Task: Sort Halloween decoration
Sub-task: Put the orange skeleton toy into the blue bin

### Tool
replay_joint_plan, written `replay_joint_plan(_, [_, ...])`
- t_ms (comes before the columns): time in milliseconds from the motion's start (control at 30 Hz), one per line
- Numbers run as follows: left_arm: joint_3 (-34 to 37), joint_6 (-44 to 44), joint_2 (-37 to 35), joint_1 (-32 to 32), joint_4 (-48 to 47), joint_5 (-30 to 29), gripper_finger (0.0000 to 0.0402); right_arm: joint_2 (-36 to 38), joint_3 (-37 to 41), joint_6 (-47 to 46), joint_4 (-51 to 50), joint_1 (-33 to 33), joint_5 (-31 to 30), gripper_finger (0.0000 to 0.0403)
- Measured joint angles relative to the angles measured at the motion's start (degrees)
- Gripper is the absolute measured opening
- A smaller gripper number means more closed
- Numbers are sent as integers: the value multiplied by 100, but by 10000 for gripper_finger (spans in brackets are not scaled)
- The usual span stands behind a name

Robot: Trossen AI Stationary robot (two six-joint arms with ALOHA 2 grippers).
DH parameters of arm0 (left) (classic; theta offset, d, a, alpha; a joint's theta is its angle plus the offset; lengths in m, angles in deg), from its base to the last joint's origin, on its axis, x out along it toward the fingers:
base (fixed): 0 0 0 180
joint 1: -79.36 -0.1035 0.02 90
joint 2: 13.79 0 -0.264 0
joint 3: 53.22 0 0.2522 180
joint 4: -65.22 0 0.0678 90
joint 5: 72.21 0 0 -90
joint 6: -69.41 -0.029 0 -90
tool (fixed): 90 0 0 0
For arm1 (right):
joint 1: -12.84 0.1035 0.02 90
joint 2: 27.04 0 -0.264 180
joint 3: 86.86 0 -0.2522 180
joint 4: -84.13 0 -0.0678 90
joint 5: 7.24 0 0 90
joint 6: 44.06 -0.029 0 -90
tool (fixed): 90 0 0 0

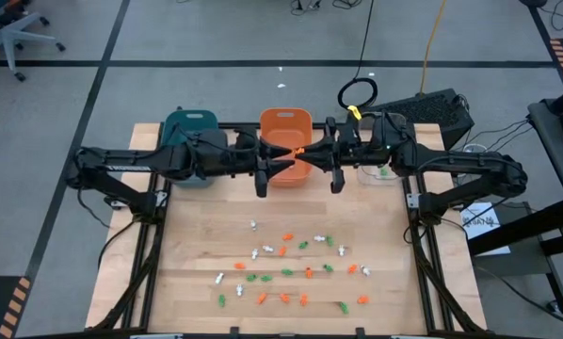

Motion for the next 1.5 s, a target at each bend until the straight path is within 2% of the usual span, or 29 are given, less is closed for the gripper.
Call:
replay_joint_plan(133, [-1,16,128,-107,158,255,155,-78,0,11,-8,0,-15,9])
replay_joint_plan(300, [5,15,139,-201,185,305,148,-141,0,-19,98,-2,-20,9])
replay_joint_plan(667, [6,-210,141,-349,159,555,74,-137,0,-53,30,-56,-15,9])
replay_joint_plan(833, [6,-323,141,-358,163,651,38,-137,0,-466,32,-117,43,9])
replay_joint_plan(1000, [4,-298,141,-360,163,756,21,-135,0,-529,26,-125,44,14])
replay_joint_plan(1167, [6,-285,141,-360,164,778,18,-135,0,-880,-9,-125,42,55])
replay_joint_plan(1500, [4,-271,80,-354,198,789,16,-1,2,-624,-210,-125,23,197])
